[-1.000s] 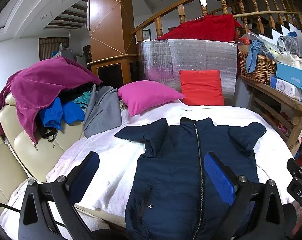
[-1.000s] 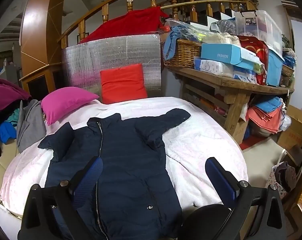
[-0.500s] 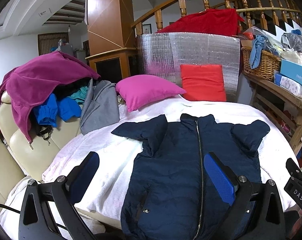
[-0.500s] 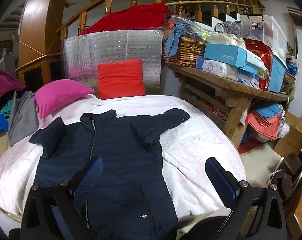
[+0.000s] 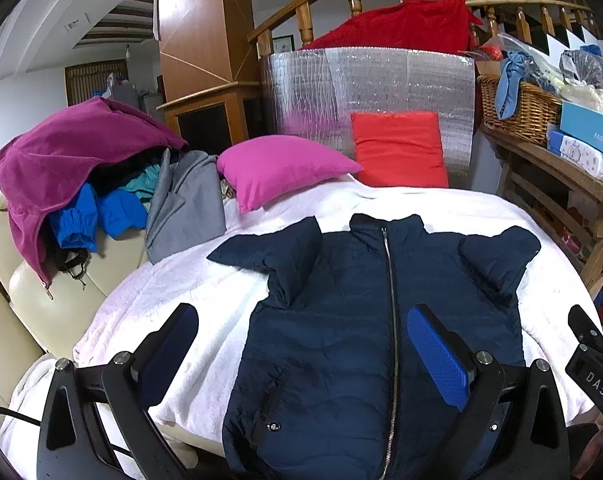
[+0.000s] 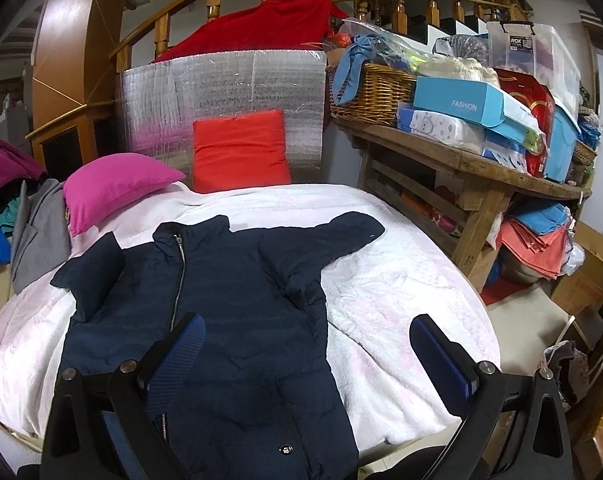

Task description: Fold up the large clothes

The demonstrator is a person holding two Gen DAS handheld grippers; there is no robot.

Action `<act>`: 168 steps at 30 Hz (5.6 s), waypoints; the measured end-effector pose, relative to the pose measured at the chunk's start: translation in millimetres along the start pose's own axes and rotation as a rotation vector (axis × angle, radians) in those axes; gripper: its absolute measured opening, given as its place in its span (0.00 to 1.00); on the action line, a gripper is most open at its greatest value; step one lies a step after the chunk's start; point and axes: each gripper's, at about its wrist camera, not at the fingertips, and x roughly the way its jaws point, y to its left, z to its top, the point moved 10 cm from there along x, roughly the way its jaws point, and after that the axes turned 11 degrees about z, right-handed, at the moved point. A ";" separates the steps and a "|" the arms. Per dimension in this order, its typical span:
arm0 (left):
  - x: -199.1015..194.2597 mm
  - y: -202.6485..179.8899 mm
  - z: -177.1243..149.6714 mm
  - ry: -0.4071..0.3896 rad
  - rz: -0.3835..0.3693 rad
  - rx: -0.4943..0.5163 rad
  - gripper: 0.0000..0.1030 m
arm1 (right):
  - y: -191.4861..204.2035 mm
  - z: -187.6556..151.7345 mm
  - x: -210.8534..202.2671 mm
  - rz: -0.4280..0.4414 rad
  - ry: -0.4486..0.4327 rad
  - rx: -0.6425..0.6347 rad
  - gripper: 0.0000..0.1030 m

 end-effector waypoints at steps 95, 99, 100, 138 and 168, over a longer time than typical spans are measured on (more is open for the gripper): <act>180.9 -297.4 21.1 0.103 -0.240 0.352 1.00 | -138.1 -9.2 280.6 0.612 0.295 0.995 0.63; 187.5 -323.8 15.5 0.071 -0.191 0.509 1.00 | -144.0 -12.1 290.9 0.632 0.324 1.058 0.63; 186.0 -328.8 13.4 0.061 -0.188 0.546 1.00 | -144.3 -12.7 293.9 0.633 0.329 1.064 0.63; 232.5 -151.8 -23.6 0.253 -0.414 -0.139 0.71 | -76.7 -39.1 335.1 0.463 0.467 0.746 0.51; 211.8 -262.3 -21.6 0.152 -0.531 0.266 0.36 | -75.9 -38.9 337.9 0.456 0.479 0.764 0.51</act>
